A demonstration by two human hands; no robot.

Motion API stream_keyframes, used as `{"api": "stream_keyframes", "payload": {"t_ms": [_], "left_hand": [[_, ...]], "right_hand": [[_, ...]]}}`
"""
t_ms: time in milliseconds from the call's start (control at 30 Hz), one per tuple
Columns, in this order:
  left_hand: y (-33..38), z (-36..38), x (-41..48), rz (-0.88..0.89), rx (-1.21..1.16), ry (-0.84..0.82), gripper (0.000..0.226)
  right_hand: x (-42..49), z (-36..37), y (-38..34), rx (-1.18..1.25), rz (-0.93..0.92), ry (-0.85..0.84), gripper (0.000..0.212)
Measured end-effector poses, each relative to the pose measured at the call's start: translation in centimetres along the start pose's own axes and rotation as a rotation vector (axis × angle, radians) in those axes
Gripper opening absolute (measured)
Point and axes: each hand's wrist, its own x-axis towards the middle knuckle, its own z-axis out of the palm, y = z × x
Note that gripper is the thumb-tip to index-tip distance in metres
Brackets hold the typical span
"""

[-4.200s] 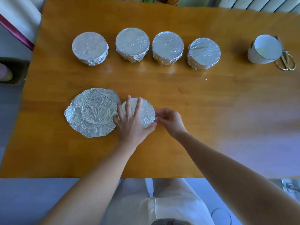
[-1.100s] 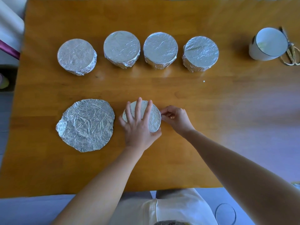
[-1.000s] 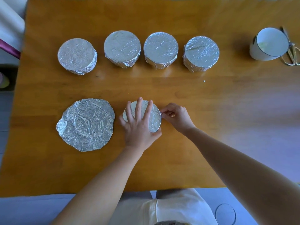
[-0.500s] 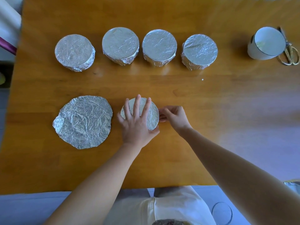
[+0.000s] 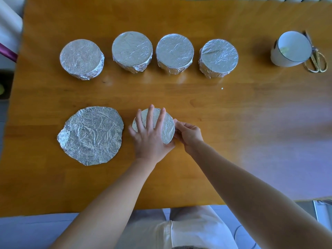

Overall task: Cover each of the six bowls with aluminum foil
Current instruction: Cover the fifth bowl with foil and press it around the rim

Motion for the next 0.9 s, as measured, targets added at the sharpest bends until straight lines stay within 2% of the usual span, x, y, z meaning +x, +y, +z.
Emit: {"api": "stream_keyframes", "payload": {"t_ms": [100,167,400,500,600,633,733,900], "left_hand": [[0.0,-0.1,0.0,-0.003,-0.008,0.005,0.108],[0.0,-0.1,0.0,-0.003,-0.004,0.002,0.109],[0.0,-0.2,-0.1,0.003,0.013,0.001,0.11],[0.0,0.0,0.0,0.013,0.009,0.007,0.111],[-0.1,0.1,0.0,0.019,0.006,0.016,0.109],[-0.1,0.2,0.0,0.017,0.001,0.023,0.107],[0.0,0.1,0.1,0.009,0.0,0.038,0.103],[-0.5,-0.3,0.1,0.04,-0.056,-0.018,0.111]], "right_hand": [[-0.3,0.3,0.4,-0.061,-0.111,0.054,0.017],[-0.4,0.5,0.5,-0.117,-0.21,0.071,0.008],[-0.2,0.8,0.5,-0.542,-0.487,0.166,0.011],[-0.3,0.5,0.6,-0.639,-0.518,0.16,0.013],[-0.7,0.1,1.1,-0.584,-0.493,0.098,0.038],[-1.0,0.0,1.4,-0.555,-0.485,0.061,0.041],[-1.6,-0.2,1.8,-0.477,-0.484,-0.043,0.024],[-1.3,-0.2,1.6,-0.481,-0.45,-0.079,0.025]]}}
